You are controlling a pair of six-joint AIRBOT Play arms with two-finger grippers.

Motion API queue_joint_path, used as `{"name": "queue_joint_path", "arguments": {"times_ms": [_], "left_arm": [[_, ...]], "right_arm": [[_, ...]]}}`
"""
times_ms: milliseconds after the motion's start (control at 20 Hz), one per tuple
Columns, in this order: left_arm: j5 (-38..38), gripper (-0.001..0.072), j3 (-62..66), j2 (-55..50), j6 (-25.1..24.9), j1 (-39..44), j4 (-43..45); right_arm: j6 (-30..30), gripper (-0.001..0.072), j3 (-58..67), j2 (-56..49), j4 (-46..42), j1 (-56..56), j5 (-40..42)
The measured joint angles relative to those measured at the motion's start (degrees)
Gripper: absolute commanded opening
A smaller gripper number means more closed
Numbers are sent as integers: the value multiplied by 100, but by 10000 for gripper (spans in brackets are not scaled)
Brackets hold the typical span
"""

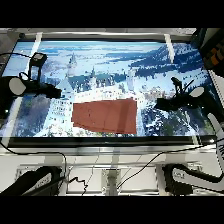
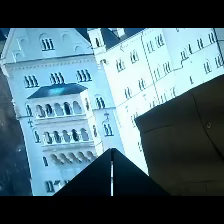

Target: Fold the clothes and pants, and hang the long-sleeved shirts on hangers.

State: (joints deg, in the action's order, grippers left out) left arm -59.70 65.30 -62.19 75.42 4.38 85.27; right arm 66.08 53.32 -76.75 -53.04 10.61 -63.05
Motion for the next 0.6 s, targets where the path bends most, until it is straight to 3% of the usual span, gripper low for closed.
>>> {"name": "queue_joint_path", "arguments": {"times_ms": [250, 600], "left_arm": [[7, 15, 31, -52, 0, 0, 105], [7, 15, 31, -96, 20, 4, 125]], "right_arm": [[-649, 649, -271, -420, 820, -479, 149], [-483, 645, -332, -1086, 1167, -1228, 616]]}}
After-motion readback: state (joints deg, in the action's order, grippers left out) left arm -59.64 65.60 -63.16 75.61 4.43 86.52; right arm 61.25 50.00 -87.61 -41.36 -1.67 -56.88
